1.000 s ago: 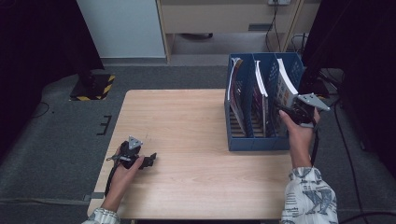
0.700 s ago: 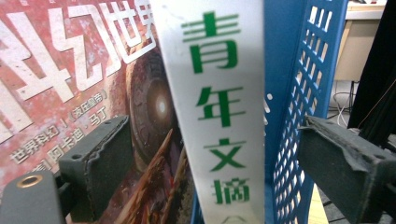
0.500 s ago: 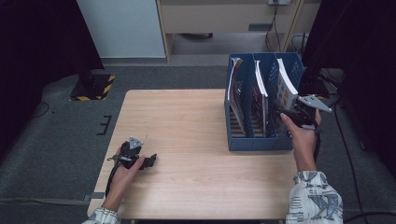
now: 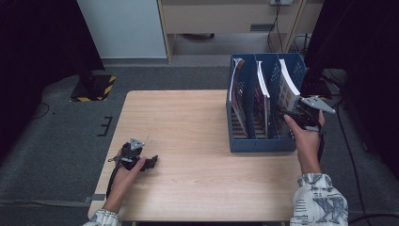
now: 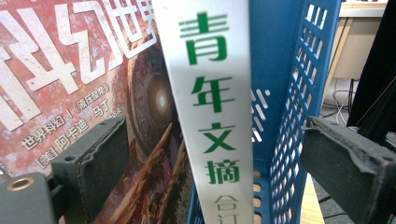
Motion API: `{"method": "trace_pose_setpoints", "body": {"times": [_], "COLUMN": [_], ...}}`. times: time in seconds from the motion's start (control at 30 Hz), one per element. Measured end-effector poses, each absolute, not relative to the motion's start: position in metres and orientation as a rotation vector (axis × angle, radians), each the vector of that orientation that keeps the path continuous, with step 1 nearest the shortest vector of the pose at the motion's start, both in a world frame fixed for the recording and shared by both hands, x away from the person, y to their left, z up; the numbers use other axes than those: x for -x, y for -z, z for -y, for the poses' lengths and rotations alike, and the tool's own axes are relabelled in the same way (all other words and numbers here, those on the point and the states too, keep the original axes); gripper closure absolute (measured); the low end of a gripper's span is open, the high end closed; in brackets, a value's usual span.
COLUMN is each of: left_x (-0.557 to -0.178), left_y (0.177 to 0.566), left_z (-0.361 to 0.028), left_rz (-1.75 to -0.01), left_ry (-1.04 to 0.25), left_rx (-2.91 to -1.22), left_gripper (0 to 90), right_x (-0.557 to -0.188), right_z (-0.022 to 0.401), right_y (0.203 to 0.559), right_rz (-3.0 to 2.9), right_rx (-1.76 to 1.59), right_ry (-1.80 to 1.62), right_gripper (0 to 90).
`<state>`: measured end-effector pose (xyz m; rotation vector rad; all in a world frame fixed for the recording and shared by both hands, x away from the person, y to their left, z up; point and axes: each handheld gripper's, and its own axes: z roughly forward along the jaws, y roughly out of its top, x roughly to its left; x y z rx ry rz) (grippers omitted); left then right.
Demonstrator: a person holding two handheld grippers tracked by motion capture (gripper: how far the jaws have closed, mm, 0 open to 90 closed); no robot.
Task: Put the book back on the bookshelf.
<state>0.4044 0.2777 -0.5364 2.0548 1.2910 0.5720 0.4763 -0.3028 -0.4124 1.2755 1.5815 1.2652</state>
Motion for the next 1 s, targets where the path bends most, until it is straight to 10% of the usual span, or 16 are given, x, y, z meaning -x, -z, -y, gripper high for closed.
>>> {"method": "trace_pose_setpoints", "body": {"times": [1.0], "left_x": [-0.405], "left_y": [0.537], "left_z": [-0.277], "left_rz": [-1.321], "left_ry": [-0.551], "left_rx": [-2.047], "left_gripper": [1.7], "right_x": [-0.457], "right_z": [0.297], "right_y": [0.405], "right_rz": [-1.615], "right_rx": [-1.24], "right_ry": [-1.253], "right_gripper": [5.4]}}
